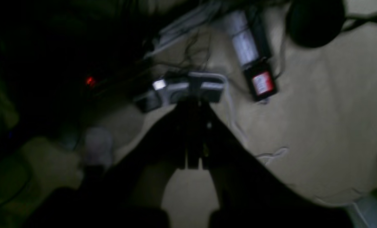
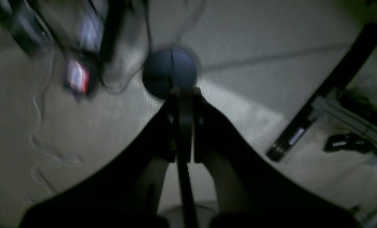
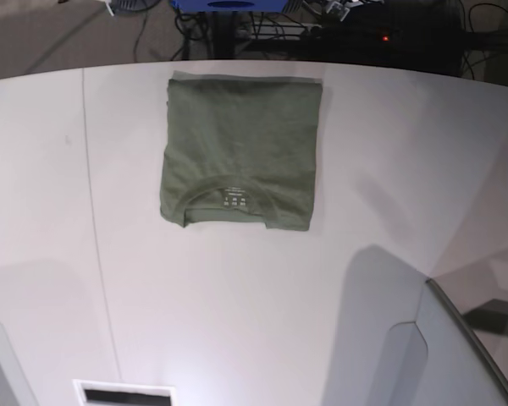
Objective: Layout the t-shirt on the table in an organized manner, then fold the t-shirt properly
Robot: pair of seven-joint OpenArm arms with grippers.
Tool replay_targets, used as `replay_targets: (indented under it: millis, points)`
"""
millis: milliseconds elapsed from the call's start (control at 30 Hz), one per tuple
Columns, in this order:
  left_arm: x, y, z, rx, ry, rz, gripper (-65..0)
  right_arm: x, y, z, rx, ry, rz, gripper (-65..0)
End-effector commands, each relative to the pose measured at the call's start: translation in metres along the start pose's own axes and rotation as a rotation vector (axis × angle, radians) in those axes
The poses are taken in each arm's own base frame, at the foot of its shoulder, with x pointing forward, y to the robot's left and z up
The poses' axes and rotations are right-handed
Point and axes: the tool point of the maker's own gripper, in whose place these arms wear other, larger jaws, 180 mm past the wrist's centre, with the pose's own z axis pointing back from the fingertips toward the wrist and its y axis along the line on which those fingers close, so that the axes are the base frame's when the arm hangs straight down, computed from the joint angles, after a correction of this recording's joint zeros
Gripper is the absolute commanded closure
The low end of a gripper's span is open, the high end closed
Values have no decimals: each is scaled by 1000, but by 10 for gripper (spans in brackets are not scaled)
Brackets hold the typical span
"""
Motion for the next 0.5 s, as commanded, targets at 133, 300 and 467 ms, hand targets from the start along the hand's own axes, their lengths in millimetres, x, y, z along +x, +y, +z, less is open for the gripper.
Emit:
replay_targets:
  millis: [133,300,467]
  points:
    - [4,5,0,-1,-15,-19,0,-16,9,8,-44,44,-135,0]
    - [-2,9,3,5,-7,-24,0,-18,5,8,-71,52,-186,0]
    - [-2,17,5,19,-16,-35,0,-15,6,7,-67,47,-181,0]
